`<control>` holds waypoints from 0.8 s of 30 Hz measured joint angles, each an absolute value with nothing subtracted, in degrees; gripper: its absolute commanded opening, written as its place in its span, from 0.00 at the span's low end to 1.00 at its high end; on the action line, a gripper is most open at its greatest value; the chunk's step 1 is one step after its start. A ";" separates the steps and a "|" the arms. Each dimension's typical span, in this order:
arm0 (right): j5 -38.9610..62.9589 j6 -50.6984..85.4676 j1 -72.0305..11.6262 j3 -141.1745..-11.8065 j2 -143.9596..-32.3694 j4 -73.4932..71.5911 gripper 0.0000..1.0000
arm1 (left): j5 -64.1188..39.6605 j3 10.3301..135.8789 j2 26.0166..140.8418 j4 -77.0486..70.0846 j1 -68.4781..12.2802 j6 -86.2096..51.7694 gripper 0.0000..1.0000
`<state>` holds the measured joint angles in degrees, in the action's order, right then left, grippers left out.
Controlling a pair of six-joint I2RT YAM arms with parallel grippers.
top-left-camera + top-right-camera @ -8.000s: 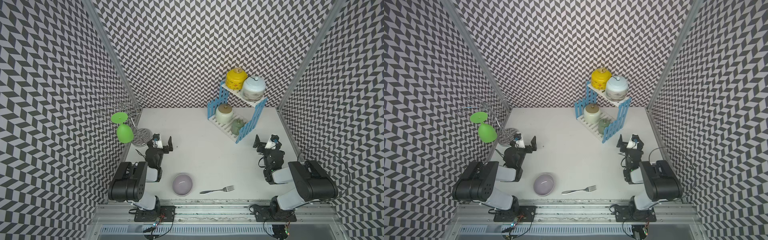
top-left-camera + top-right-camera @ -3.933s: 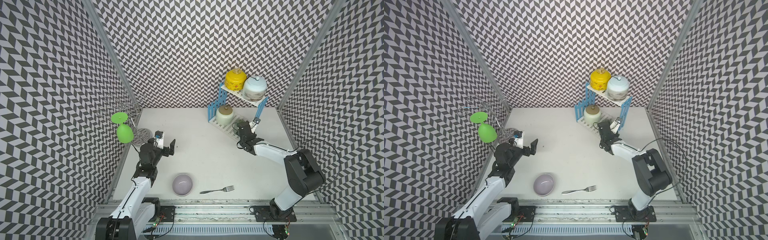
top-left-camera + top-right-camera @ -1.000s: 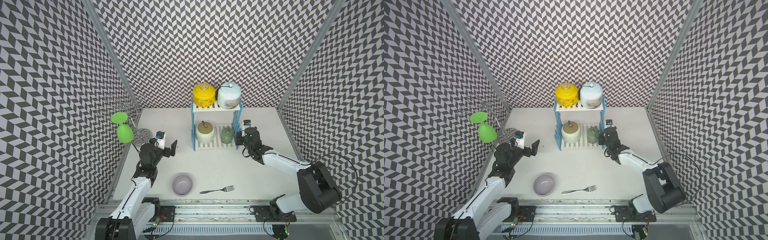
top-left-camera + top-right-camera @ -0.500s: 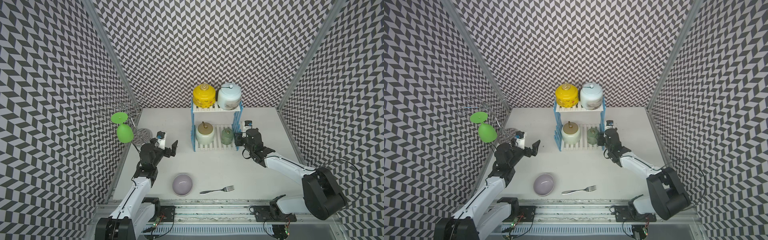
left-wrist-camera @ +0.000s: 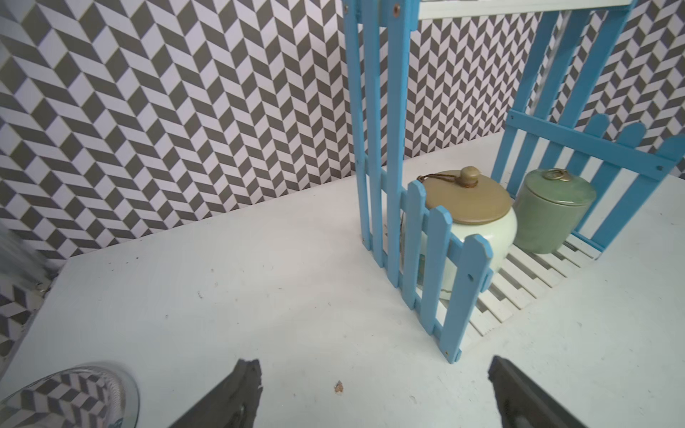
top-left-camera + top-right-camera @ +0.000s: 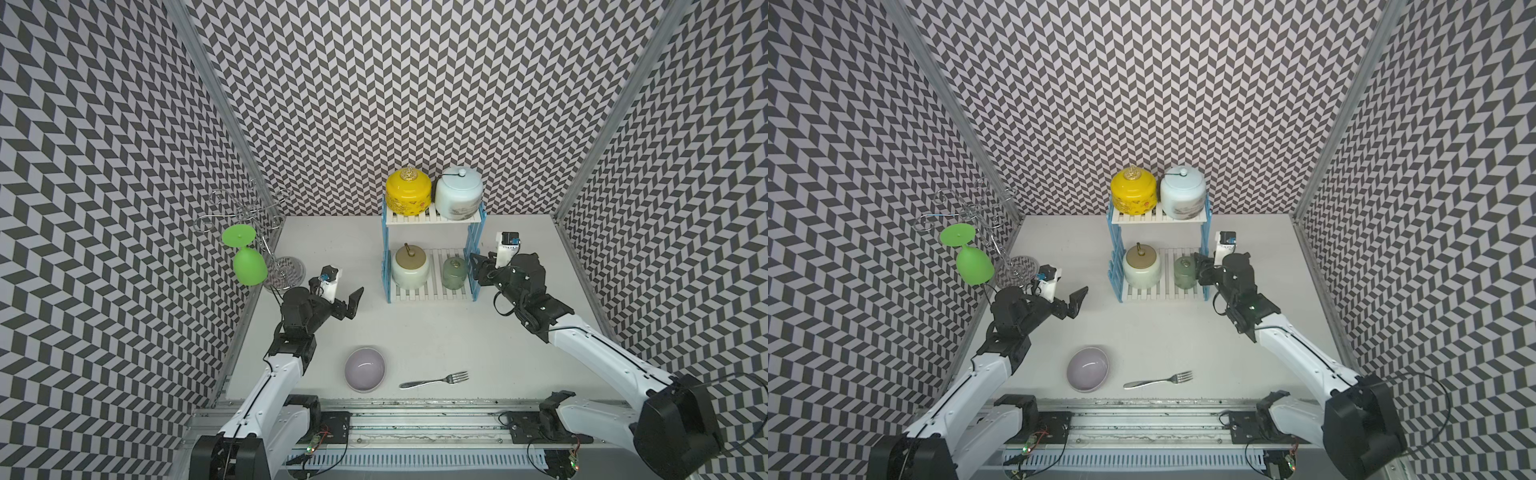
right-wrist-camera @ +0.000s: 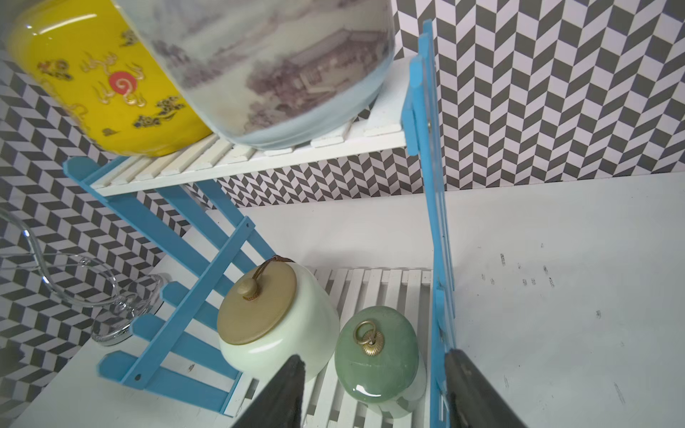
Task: Remove the tea canisters from the shelf
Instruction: Move the shelf to the center of the board, then pick up the tea canister from the shelf.
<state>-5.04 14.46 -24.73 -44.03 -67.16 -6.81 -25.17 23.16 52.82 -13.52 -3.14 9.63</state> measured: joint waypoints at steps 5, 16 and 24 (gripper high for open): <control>-4.38 11.88 -24.75 -47.68 -64.51 -2.63 0.74 | -28.21 23.16 52.71 -12.47 -3.31 10.92 1.00; -3.03 4.80 -24.75 -63.48 -61.65 1.80 0.98 | -32.49 24.38 51.44 -10.00 -4.25 10.50 1.00; -1.15 2.26 -24.75 -78.85 -68.45 6.87 1.00 | -31.97 29.58 46.33 -6.48 -6.72 8.43 1.00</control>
